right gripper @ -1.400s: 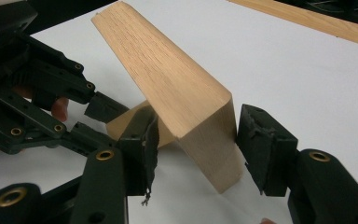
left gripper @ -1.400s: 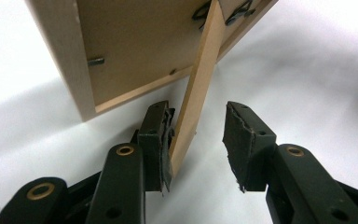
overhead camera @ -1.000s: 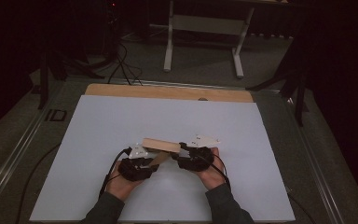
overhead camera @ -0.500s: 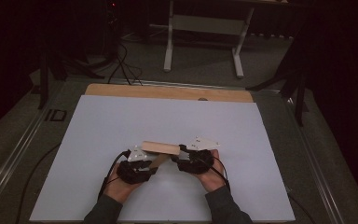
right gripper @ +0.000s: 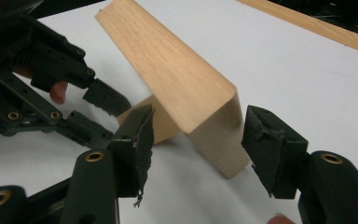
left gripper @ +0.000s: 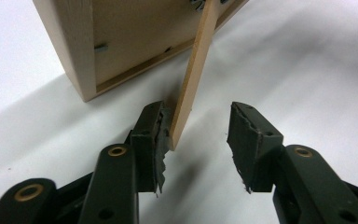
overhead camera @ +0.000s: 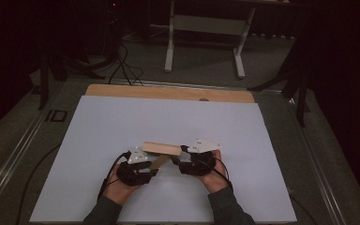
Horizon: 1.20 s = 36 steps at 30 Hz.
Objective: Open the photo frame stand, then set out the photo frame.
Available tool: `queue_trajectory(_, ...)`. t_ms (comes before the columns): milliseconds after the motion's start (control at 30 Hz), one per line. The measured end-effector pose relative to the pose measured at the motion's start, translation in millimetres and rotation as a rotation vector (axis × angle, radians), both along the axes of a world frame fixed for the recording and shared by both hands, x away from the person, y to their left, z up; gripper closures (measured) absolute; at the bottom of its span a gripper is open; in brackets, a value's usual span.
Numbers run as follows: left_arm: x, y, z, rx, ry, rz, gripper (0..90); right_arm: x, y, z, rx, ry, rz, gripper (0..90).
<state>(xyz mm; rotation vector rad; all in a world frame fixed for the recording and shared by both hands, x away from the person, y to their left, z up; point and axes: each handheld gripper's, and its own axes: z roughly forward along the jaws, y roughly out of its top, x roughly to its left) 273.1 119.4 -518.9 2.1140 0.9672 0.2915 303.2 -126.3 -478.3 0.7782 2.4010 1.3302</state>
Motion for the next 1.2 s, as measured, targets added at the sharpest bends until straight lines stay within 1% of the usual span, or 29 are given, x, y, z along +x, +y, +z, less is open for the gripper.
queue_trajectory(133, -1.6, 0.7, 2.3, 0.013, -0.011, -0.001, 54.4, -1.3, 0.8, 1.8, -0.010, -0.003, 0.012, 40.4)
queue_trajectory(433, -5.3, 4.1, 9.4, 0.012, -0.041, 0.007, 54.1, -2.0, -1.6, 7.2, -0.001, 0.006, 0.026, 38.7)
queue_trajectory(467, -6.5, 5.3, 11.9, 0.015, -0.049, 0.002, 54.1, -1.6, -2.2, 8.9, 0.000, 0.006, 0.026, 36.7)
queue_trajectory(567, -8.1, 7.0, 15.2, 0.017, -0.065, -0.001, 54.1, -1.7, -3.5, 11.2, 0.007, 0.010, 0.029, 34.6)
queue_trajectory(733, -10.1, 10.2, 19.8, 0.007, -0.080, 0.000, 54.1, -2.7, -6.1, 15.4, 0.017, 0.009, 0.039, 30.8)
queue_trajectory(833, -10.6, 12.2, 22.0, 0.011, -0.089, 0.001, 54.1, -3.0, -7.7, 18.0, 0.023, 0.006, 0.043, 29.1)
queue_trajectory(933, -10.8, 13.1, 22.9, 0.007, -0.093, 0.003, 54.1, -3.9, -9.6, 21.8, 0.026, -0.003, 0.049, 28.9)
queue_trajectory(1000, -11.1, 13.4, 23.7, 0.005, -0.094, 0.004, 54.1, -4.3, -11.4, 25.0, 0.041, -0.003, 0.053, 29.2)
queue_trajectory(1100, -11.2, 13.7, 24.8, 0.008, -0.099, 0.003, 53.6, -4.7, -13.8, 28.8, 0.051, -0.009, 0.051, 29.8)
queue_trajectory(1133, -11.4, 14.4, 25.8, 0.011, -0.101, 0.005, 53.6, -4.7, -14.7, 30.1, 0.057, -0.012, 0.050, 30.6)
queue_trajectory(1167, -11.6, 14.7, 26.1, 0.008, -0.100, 0.008, 53.4, -4.5, -18.6, 33.1, 0.079, -0.015, 0.046, 33.8)
queue_trajectory(1200, -11.4, 15.3, 26.4, 0.005, -0.099, 0.009, 53.4, -4.0, -20.7, 33.8, 0.088, -0.017, 0.042, 36.6)
